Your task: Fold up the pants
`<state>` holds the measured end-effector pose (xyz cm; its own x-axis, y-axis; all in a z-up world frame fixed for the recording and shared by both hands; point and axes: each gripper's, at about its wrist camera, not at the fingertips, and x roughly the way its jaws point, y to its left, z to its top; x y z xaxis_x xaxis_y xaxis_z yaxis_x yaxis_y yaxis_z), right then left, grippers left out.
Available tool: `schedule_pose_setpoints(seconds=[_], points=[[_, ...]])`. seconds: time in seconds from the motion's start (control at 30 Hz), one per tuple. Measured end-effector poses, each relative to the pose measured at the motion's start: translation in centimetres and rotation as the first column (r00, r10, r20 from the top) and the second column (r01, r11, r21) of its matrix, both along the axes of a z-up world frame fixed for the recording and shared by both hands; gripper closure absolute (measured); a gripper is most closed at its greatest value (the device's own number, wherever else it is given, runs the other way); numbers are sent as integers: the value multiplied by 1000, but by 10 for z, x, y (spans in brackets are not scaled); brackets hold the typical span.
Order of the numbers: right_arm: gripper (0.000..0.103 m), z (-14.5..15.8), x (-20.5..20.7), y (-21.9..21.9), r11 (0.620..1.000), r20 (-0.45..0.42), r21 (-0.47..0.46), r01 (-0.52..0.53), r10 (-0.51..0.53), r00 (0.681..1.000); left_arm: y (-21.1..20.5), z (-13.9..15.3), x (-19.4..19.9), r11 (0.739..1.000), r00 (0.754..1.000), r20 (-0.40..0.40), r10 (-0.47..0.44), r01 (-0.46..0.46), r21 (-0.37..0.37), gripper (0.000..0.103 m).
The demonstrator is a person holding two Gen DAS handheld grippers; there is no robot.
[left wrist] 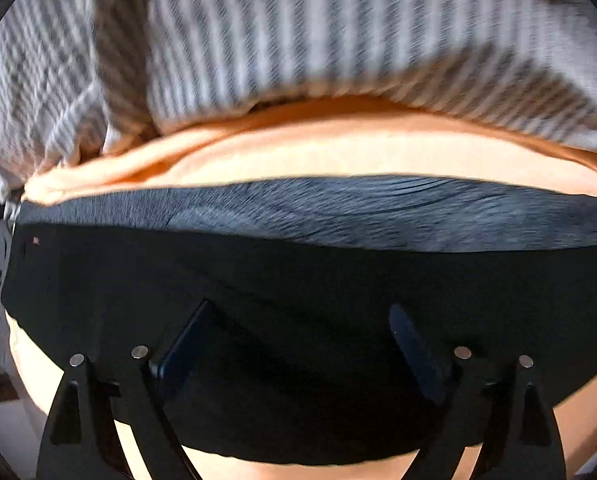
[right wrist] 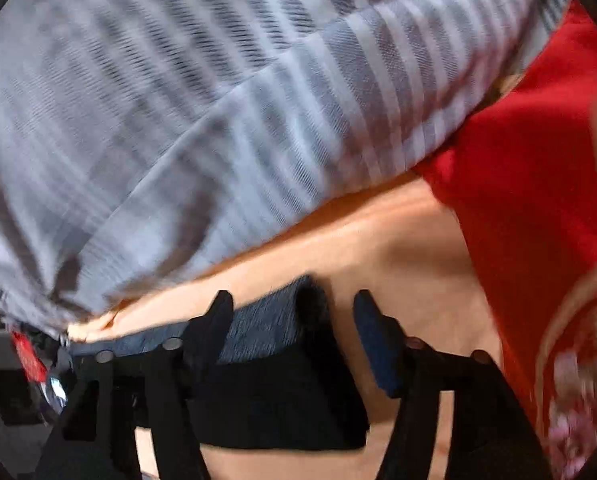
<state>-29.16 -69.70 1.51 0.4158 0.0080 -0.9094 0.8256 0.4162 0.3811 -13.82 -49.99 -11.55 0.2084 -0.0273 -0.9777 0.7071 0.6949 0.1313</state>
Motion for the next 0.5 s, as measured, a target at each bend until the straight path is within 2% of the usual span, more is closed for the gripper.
schedule_pose_setpoints(seconds=[0.03,0.1,0.23,0.3,0.37,0.43,0.5], points=[[56,2,-3,8,1000,-3,-2,-14,14,1000,-2,4,-4,1000,1000,-4,-11,11,-16,12],[75,3,-6,27,999,-24,-9,-51,51,998,-10,12,-17,998,999,-19,-51,50,-46,12],[77,-13,-5,55,993,-62,8,-120,121,991,-23,6,-36,991,992,-28,-125,124,-40,12],[77,-29,-3,59,989,-119,5,-146,146,982,-27,-5,-35,992,992,-24,-123,122,-29,12],[84,-45,3,56,985,-164,-21,-172,166,972,-32,-15,-28,994,994,-30,-105,104,-27,12],[91,-58,6,46,987,-166,-40,-156,147,975,-37,-21,-18,996,996,-37,-79,77,-39,12],[91,-52,5,36,993,-149,-46,-107,99,984,-41,-18,-13,996,996,-23,-81,80,-27,12]])
